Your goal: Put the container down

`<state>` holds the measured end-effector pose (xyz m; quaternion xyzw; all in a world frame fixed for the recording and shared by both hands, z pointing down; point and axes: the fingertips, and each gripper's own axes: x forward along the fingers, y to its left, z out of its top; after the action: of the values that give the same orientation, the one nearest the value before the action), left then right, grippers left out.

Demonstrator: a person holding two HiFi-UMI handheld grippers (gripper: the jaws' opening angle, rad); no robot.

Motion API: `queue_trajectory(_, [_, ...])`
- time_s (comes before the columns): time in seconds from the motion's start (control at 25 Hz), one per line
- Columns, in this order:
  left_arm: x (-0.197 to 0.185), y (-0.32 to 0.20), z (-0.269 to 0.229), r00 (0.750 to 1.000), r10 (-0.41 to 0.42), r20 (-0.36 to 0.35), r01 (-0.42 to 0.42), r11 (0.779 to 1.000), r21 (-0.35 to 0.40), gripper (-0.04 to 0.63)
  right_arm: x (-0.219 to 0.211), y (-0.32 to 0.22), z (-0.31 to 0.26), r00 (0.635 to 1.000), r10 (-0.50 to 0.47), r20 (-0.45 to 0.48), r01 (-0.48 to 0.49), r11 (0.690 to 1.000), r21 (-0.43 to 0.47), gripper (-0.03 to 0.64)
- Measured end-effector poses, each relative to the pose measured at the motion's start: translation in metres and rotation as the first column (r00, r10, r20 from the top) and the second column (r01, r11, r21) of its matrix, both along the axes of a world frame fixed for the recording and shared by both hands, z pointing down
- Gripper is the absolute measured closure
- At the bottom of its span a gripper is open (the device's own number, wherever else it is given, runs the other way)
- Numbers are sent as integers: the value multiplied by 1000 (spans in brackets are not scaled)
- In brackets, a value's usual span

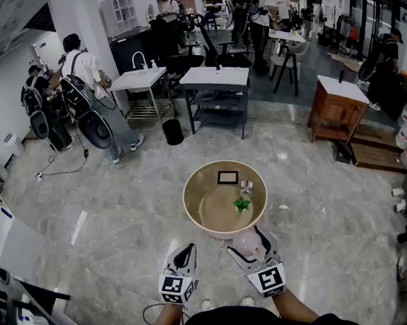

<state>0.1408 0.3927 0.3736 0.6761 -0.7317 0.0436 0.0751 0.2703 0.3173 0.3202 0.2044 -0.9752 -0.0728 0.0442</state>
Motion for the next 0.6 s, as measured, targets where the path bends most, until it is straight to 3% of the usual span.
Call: queue_trajectory(0.6, [-15,6,6,1000,-5,1,5,1000,-14,597,-13,5,8,1000,-4,-20,4,1000,-2,219])
